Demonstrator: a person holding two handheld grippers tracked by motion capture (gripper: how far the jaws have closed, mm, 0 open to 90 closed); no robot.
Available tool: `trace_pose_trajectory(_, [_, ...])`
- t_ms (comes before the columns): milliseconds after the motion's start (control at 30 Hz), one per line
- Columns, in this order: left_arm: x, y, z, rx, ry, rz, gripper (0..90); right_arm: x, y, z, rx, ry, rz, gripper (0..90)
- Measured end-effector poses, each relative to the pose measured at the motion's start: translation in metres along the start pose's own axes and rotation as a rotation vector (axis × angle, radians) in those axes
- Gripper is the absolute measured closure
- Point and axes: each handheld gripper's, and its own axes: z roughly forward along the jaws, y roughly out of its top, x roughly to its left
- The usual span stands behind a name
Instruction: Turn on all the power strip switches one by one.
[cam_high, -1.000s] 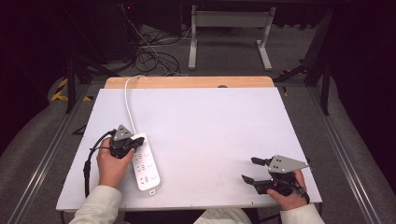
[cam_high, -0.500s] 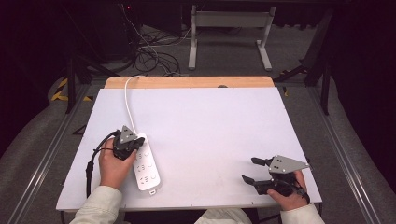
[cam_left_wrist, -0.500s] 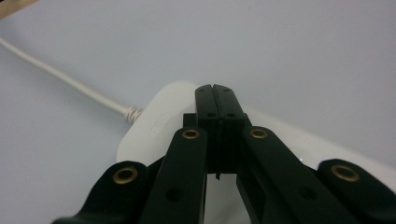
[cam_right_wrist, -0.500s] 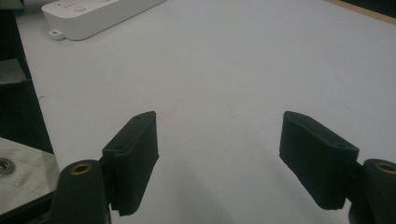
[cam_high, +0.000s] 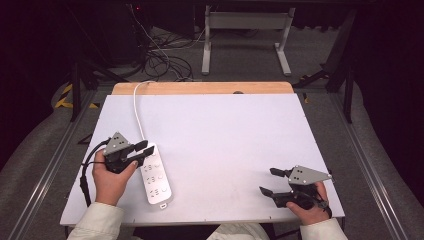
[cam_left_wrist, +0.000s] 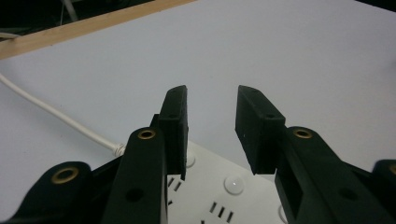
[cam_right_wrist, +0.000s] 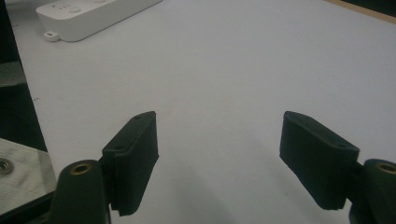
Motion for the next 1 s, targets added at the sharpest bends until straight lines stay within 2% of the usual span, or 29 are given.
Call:
trace_pose_trajectory(33, [-0.001,0.001,-0.004,0.002,-0.010,0.002,64.3,0.000,0.000,0.000,-0.001,0.002,0.001,28.7])
trace_pose_trajectory(100, [-0.002,0.004,-0.010,-0.003,-0.006,0.023,63.1,0.000,0.000,0.000,0.001,0.003,0.000,28.7])
trace_pose_trajectory(233, [-0.006,0.007,-0.020,-0.023,-0.015,0.035,52.9,0.000,0.000,-0.001,-0.001,0.000,0.003,28.6])
trace_pose_trajectory(300, [-0.007,0.007,-0.024,-0.045,-0.017,0.039,46.3,-0.001,0.000,-0.001,-0.004,-0.001,0.003,28.6])
trace_pose_trajectory(400, [-0.008,0.005,-0.028,-0.084,-0.010,0.046,28.3,-0.001,0.000,0.000,-0.002,0.001,0.002,28.5])
trace_pose_trajectory(500, [-0.009,0.003,-0.035,-0.117,-0.010,0.049,20.3,0.000,0.000,-0.001,-0.001,0.000,-0.002,28.5])
trace_pose_trajectory(800, [-0.008,-0.016,-0.056,-0.156,-0.031,0.021,15.4,0.000,0.000,-0.001,-0.003,0.000,-0.003,28.4])
trace_pose_trajectory(900, [-0.006,-0.024,-0.061,-0.158,-0.029,0.030,15.5,0.000,0.000,-0.001,-0.003,-0.001,-0.002,28.4])
trace_pose_trajectory(1000, [-0.006,-0.035,-0.065,-0.153,-0.017,0.066,18.7,0.000,0.000,-0.001,-0.003,-0.002,-0.003,28.4])
